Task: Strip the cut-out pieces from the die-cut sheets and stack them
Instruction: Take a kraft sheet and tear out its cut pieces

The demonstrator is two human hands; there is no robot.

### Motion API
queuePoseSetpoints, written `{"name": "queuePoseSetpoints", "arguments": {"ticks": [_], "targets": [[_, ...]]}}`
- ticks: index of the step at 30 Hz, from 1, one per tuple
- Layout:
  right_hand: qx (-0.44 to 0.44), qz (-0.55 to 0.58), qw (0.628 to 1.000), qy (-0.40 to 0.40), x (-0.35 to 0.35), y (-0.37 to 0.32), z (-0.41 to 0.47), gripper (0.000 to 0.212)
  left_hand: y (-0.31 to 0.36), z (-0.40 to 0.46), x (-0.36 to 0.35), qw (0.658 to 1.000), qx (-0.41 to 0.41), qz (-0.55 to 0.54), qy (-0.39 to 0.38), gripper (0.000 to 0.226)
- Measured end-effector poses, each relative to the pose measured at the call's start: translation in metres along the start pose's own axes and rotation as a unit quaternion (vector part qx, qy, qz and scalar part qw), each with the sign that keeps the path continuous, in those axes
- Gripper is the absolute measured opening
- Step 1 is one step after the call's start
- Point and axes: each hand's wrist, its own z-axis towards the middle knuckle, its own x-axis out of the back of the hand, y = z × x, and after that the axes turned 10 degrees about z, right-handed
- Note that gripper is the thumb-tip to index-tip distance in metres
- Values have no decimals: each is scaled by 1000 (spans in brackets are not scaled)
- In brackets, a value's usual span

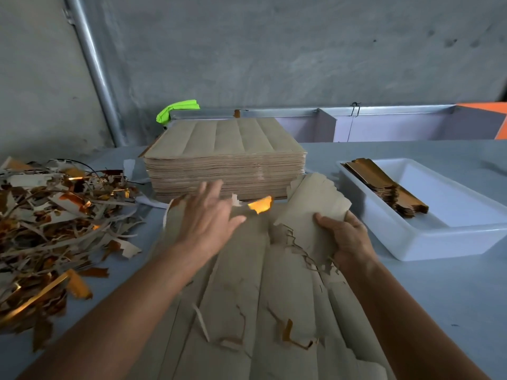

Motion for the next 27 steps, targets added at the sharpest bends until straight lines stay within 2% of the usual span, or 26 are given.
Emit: {"name": "queuePoseSetpoints", "arguments": {"ticks": [1,2,4,6,7,12,15,18,20,22,24,27], "targets": [[4,-1,1000,-6,-1,-1,0,30,7,-2,3,995,-34,-85,30,38],[10,-5,1000,-14,-3,-1,-2,27,13,-3,7,981,-56,-187,8,40],[27,-13,999,-33,-5,-3,-4,24,25,-5,11,930,-80,-326,-152,66],[43,-6,998,-46,-8,-5,-6,24,32,-4,5,904,-101,-328,-257,95],[48,0,998,-51,-9,-7,-7,24,33,-4,0,898,-111,-322,-279,99],[65,21,995,-77,-14,-12,-10,25,32,-5,-13,870,-139,-342,-327,53],[70,12,994,-81,-14,-14,-10,28,28,-5,-12,855,-142,-347,-357,40],[69,30,994,-79,-15,-12,-9,27,27,-6,-11,855,-152,-314,-383,33],[69,37,994,-80,-17,-10,-9,26,29,-8,-11,862,-169,-269,-395,37],[71,42,993,-83,-19,-8,-10,24,34,-11,-13,881,-185,-224,-373,37],[75,46,993,-83,-20,-9,-10,24,36,-13,-17,898,-185,-212,-339,29],[90,49,992,-72,-18,-12,-8,25,32,-14,-25,905,-173,-204,-332,18]]}}
